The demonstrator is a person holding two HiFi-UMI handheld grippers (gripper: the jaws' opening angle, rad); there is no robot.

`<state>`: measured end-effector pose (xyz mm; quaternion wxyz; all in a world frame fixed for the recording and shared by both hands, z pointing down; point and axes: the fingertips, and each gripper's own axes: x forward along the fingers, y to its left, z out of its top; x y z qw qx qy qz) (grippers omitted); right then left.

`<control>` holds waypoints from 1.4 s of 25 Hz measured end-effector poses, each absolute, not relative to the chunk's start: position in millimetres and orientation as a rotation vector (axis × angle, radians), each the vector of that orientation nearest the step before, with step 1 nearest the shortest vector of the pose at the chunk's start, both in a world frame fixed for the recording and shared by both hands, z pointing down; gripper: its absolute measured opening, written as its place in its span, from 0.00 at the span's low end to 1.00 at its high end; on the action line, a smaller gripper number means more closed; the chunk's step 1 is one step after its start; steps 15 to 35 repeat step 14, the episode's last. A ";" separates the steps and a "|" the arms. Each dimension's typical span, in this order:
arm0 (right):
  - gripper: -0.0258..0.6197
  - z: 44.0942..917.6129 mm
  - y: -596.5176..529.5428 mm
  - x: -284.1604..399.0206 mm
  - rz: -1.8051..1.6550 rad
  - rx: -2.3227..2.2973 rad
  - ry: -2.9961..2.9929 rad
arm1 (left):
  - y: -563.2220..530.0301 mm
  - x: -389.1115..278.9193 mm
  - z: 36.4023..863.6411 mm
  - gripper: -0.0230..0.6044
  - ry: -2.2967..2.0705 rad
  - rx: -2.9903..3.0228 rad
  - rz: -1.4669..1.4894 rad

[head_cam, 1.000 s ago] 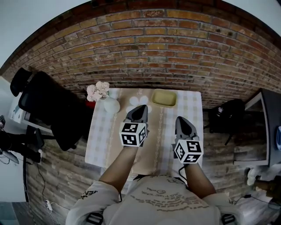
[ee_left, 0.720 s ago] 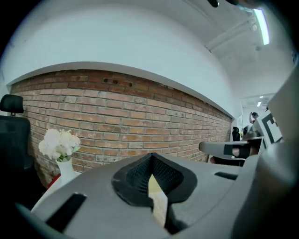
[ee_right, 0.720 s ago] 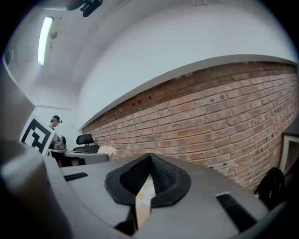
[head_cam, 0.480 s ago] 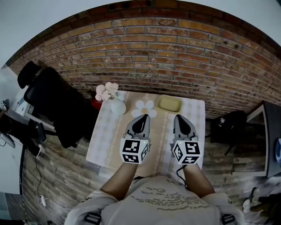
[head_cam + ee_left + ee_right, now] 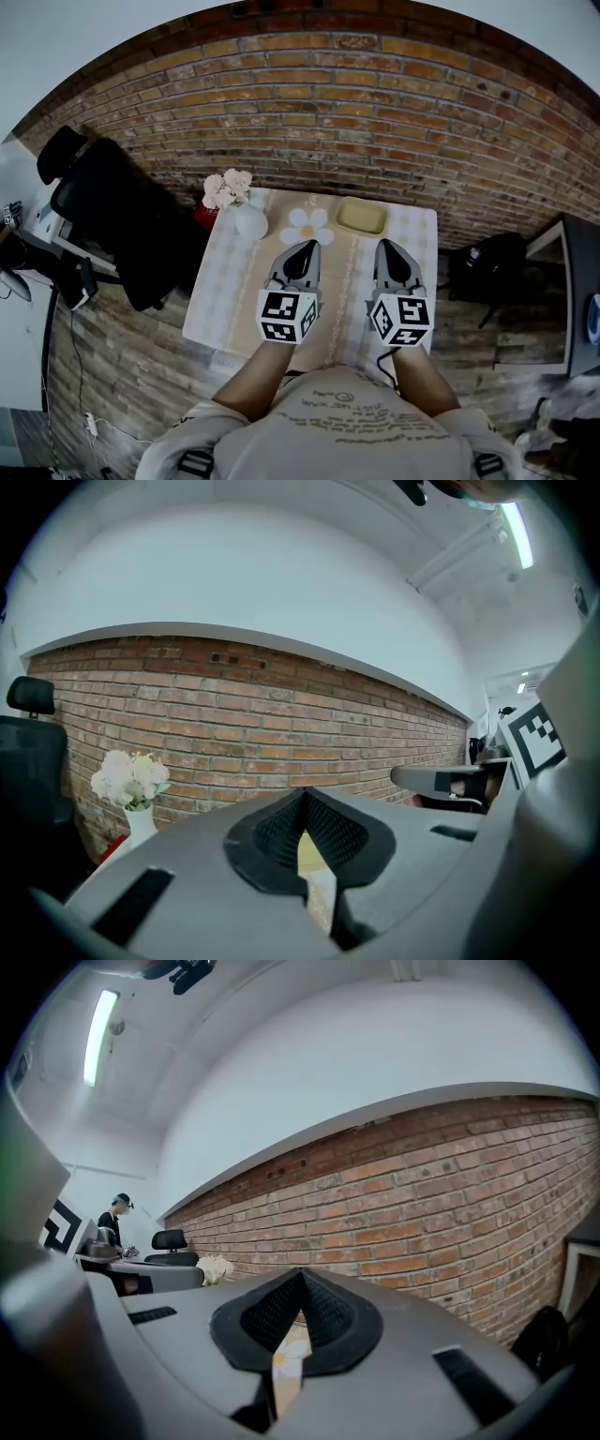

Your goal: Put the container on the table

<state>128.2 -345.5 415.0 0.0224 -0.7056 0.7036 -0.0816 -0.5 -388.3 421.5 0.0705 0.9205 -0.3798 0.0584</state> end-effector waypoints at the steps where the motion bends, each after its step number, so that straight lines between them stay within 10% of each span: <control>1: 0.04 415.4 -345.1 129.0 -0.254 -2.185 2.180 | -387.9 0.8 421.8 0.05 -1.143 2.771 0.178; 35: 0.04 416.3 -344.1 134.7 -0.232 -2.207 2.160 | -387.3 10.5 414.0 0.04 -1.142 2.831 0.169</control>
